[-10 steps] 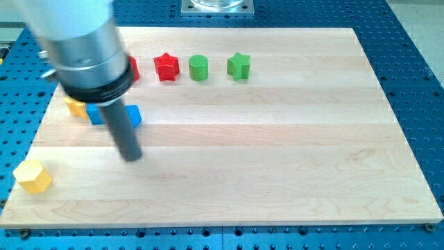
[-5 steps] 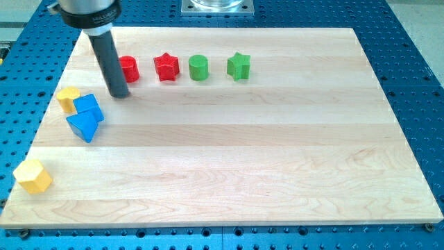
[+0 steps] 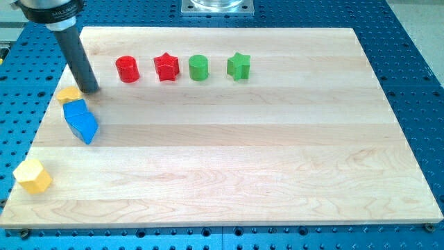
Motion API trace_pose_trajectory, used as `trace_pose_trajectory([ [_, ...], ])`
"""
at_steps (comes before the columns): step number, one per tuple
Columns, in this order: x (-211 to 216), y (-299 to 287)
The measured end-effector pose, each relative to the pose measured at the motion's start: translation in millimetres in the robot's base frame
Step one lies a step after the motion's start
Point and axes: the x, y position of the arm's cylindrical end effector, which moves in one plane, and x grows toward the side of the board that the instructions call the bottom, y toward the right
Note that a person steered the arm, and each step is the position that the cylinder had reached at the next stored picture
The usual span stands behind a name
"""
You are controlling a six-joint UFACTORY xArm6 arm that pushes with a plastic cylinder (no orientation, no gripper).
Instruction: Move the blue blocks and the yellow heart closer to the hexagon
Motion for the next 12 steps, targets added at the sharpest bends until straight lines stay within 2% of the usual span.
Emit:
trace_pose_trajectory([
  [2,113.3,-9.2],
  [4,77.2,4.4],
  [6,108.7,103.3],
  [8,145.9,70.6],
  [9,115.3,90.5],
  [10,114.1,80.3],
  [11,132.6,51.0],
  [12,121.8,63.3],
])
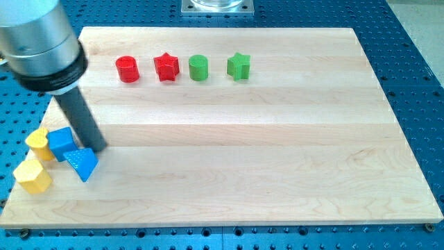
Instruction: Move the blue blocks and the yellow heart closer to the hexagon
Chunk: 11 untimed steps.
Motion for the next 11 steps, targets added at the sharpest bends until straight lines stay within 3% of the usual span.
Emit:
trace_pose_trajectory([
  [1,-13.7,23.8],
  [3,1.4,-48.9],
  [4,-30.5,-45.3],
  [5,-51.7,-79.2],
  [6,-35.9,-118.8],
  [8,17.2,-108.9],
  [9,-2.3,-101.5],
  [10,-23.6,-62.1],
  [11,-6.3,6.7],
])
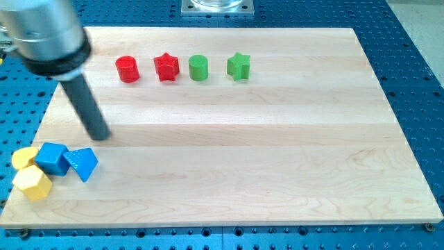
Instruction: Move the blue blocks and the yellow heart closer to the hexagon
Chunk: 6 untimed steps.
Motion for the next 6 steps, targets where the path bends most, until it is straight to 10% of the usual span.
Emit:
trace_pose_trajectory([
  [6,103.7,-14.1],
])
